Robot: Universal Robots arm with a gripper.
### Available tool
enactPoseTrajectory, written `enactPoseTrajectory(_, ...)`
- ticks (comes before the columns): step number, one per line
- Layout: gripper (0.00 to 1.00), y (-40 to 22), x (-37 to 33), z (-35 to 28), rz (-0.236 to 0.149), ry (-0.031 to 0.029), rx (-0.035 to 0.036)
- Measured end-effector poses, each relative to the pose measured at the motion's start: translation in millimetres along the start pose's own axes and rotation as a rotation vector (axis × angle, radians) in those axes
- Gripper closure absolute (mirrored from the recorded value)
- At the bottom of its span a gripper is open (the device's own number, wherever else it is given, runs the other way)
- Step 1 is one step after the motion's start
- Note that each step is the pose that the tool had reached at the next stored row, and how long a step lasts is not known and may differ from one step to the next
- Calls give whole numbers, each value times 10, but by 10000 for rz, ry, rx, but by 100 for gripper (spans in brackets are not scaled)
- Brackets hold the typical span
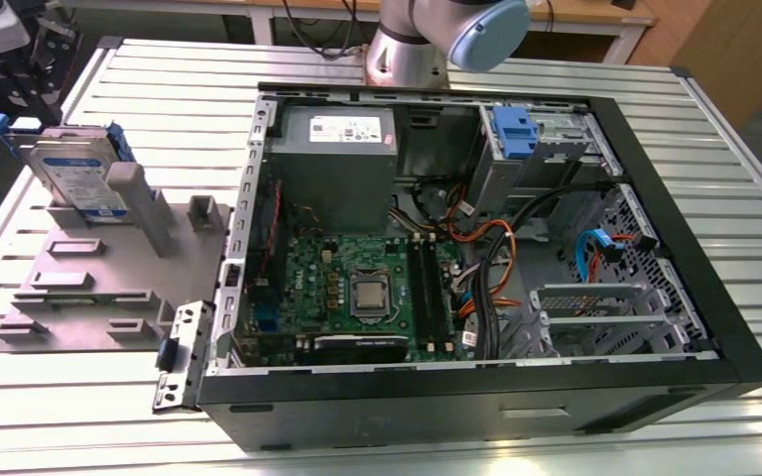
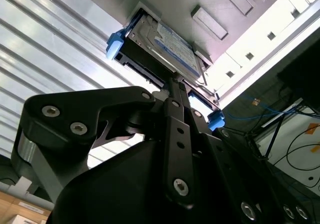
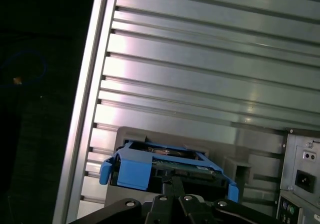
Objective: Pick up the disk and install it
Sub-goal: 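Pick up the disk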
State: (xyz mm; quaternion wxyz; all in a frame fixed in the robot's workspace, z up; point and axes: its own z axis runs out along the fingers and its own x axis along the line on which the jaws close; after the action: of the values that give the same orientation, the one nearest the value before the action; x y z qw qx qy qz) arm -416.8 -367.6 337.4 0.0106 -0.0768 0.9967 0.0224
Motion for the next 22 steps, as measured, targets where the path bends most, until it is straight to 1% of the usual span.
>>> enactPoseTrajectory(16, 89, 0, 0, 0, -300, 12, -7)
enactPoseTrajectory(20, 89, 0, 0, 1, -556, 22, -14)
enactPoseTrajectory(22, 89, 0, 0, 0, -807, 35, -20)
